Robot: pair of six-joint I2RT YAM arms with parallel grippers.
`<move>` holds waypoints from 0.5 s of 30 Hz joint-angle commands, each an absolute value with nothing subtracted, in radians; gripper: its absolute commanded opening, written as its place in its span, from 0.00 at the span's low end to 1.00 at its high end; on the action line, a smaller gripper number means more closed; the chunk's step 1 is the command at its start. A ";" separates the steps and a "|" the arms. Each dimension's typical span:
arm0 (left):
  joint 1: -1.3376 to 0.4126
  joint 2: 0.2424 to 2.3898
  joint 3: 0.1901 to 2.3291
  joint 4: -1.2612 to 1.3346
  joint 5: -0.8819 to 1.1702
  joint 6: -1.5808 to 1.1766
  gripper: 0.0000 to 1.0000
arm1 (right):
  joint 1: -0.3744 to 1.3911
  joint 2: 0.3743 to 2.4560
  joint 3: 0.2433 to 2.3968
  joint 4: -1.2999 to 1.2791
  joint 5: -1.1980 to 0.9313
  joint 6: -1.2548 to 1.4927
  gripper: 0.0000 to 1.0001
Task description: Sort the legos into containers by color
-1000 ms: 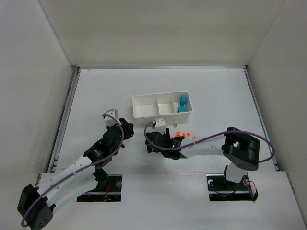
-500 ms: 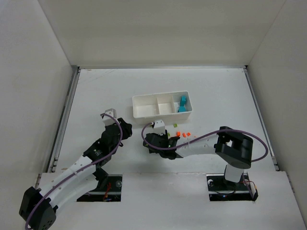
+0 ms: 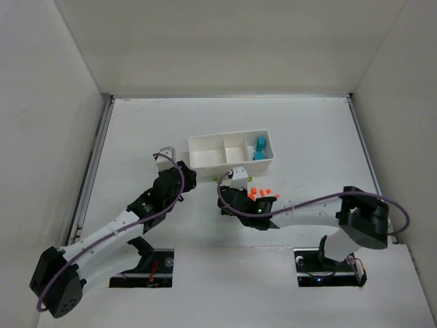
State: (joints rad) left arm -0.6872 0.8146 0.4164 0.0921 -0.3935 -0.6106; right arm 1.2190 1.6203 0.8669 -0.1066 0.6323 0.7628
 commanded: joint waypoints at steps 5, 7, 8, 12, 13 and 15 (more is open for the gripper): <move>-0.771 1.070 0.649 0.303 -0.388 -0.552 0.26 | 1.135 1.252 0.689 -0.018 0.689 0.730 0.37; -0.786 1.165 0.708 0.362 -0.385 -0.531 0.26 | 1.075 1.163 0.640 -0.015 0.693 0.730 0.37; -0.792 1.216 0.741 0.388 -0.385 -0.525 0.26 | 1.040 1.110 0.617 -0.024 0.696 0.732 0.37; -0.814 1.418 0.886 0.459 -0.354 -0.512 0.26 | 0.944 0.977 0.572 -0.034 0.690 0.727 0.37; -0.817 1.466 0.922 0.474 -0.344 -0.509 0.27 | 0.927 0.959 0.569 -0.037 0.689 0.720 0.37; -0.820 1.563 0.995 0.488 -0.324 -0.508 0.27 | 0.900 0.925 0.566 -0.052 0.695 0.709 0.37</move>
